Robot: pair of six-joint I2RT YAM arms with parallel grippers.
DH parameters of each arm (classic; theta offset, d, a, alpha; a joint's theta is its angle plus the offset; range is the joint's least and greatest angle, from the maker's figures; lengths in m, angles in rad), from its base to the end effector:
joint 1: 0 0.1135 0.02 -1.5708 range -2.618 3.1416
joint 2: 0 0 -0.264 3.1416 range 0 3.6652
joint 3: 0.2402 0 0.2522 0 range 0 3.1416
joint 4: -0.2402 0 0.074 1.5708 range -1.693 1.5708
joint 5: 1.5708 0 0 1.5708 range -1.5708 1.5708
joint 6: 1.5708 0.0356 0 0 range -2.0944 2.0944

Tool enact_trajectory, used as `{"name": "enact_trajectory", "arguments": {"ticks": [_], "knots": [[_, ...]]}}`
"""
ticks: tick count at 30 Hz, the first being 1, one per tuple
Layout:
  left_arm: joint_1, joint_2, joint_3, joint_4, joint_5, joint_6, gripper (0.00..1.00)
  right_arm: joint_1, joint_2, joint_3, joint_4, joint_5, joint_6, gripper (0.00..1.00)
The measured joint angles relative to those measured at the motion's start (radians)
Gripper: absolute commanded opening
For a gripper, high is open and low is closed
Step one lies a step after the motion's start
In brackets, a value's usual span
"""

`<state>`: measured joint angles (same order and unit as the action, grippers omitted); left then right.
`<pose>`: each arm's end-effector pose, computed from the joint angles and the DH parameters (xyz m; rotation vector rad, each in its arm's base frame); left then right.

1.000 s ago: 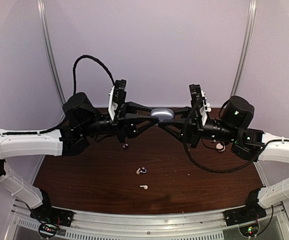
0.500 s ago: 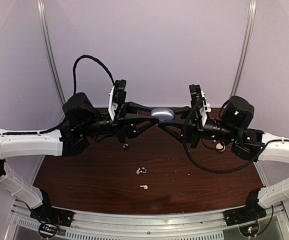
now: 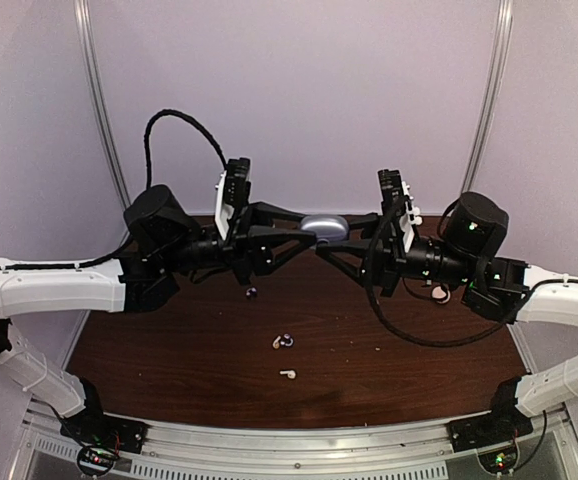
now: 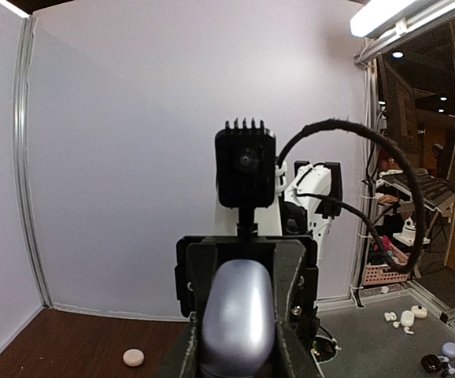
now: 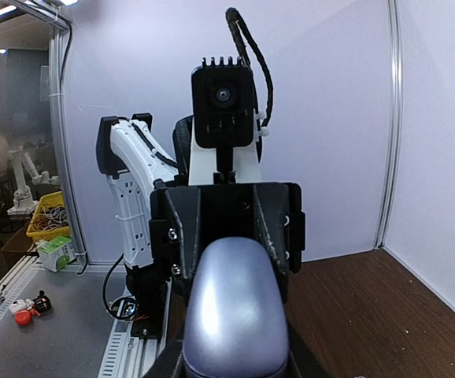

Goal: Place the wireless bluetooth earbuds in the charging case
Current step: Pass from the left arm to the right, then open the charging case.

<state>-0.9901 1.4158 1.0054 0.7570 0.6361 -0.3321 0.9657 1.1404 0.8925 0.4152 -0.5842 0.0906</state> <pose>0.1602 -0.2828 0.3665 1.0108 1.0476 -1.4952 0.1342 0.2285 0.3687 -1.0971 1.1105 1.2588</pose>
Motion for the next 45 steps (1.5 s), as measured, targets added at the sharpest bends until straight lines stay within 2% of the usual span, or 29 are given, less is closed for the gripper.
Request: {"name": "enact_trajectory", "arguments": {"ticks": [4, 5, 10, 13, 22, 32, 45], "knots": [[0.0, 0.0, -0.002, 0.002, 0.0, 0.0, 0.11, 0.0, 0.0, 0.0, 0.0, 0.002, 0.002, 0.26], [0.0, 0.0, -0.002, 0.003, 0.0, 0.0, 0.15, 0.0, 0.0, 0.0, 0.0, 0.002, 0.006, 0.25], [0.0, 0.0, -0.002, 0.0, -0.001, 0.003, 0.49, 0.0, 0.0, 0.0, -0.003, 0.003, 0.007, 0.2], [-0.002, -0.002, -0.002, -0.032, -0.012, 0.019, 0.59, 0.0, -0.001, 0.0, -0.02, 0.005, -0.006, 0.19], [-0.002, -0.012, 0.004, -0.206, -0.03, 0.065, 0.57, 0.0, -0.008, 0.0, -0.143, 0.005, -0.068, 0.11], [-0.003, -0.012, 0.028, -0.244, -0.044, 0.057, 0.53, 0.0, -0.027, 0.0, -0.207, 0.004, -0.126, 0.06], [-0.008, -0.018, 0.054, -0.263, -0.1, 0.047, 0.54, -0.002, -0.041, -0.009, -0.214, 0.005, -0.137, 0.04]]}}
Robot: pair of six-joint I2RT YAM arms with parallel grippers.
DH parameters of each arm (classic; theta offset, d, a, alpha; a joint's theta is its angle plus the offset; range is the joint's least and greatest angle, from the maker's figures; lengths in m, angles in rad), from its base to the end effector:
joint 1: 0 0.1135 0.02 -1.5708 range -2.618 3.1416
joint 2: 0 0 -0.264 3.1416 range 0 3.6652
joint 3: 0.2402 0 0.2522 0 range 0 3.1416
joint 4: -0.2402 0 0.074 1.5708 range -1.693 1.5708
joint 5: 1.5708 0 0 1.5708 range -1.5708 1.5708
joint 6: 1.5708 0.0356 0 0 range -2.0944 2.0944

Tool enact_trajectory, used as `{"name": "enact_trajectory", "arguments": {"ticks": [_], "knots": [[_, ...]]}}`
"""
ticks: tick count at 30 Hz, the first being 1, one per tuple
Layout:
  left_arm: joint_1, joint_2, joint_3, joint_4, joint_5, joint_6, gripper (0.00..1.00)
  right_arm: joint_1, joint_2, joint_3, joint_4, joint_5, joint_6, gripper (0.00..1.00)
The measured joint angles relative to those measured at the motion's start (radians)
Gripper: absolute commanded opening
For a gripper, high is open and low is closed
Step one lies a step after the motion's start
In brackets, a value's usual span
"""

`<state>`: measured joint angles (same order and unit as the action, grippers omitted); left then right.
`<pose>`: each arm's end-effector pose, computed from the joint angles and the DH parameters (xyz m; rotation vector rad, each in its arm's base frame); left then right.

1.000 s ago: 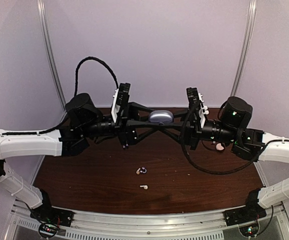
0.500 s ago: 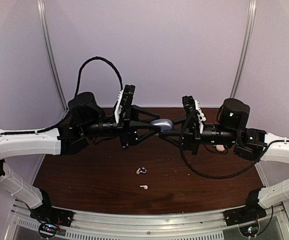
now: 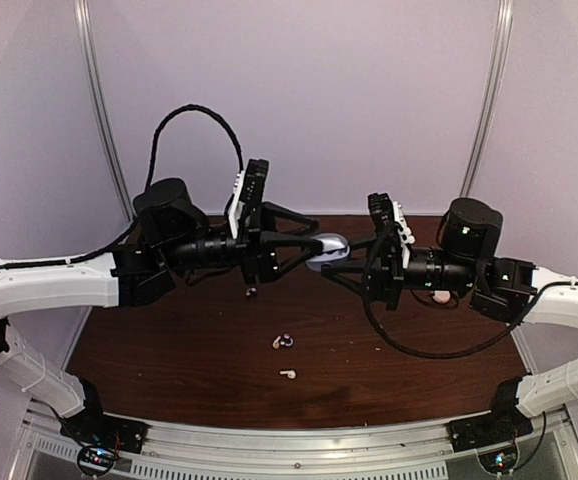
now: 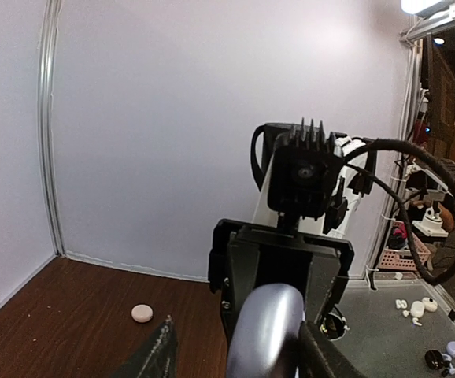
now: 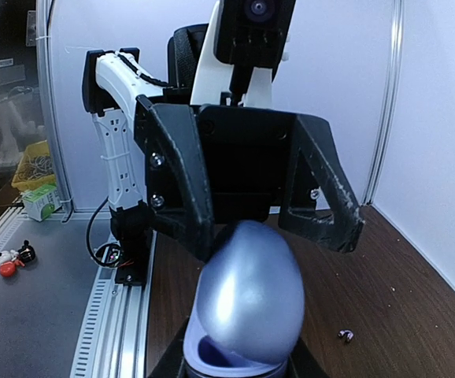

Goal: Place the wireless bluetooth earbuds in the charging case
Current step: Open the charging case.

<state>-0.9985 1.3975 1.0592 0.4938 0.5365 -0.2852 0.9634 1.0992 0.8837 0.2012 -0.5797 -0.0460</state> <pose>0.1628 -0.2863 0.3650 0.9927 1.2593 -1.4046 0.1301 0.2213 0.3534 -1.2158 1.2031 1.1552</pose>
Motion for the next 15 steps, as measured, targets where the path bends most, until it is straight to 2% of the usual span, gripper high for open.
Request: {"name": "enact_trajectory", "arguments": {"ticks": [15], "knots": [[0.025, -0.003, 0.014, -0.057, -0.067, -0.002, 0.61, 0.001, -0.013, -0.04, -0.002, -0.008, -0.003, 0.03]]}}
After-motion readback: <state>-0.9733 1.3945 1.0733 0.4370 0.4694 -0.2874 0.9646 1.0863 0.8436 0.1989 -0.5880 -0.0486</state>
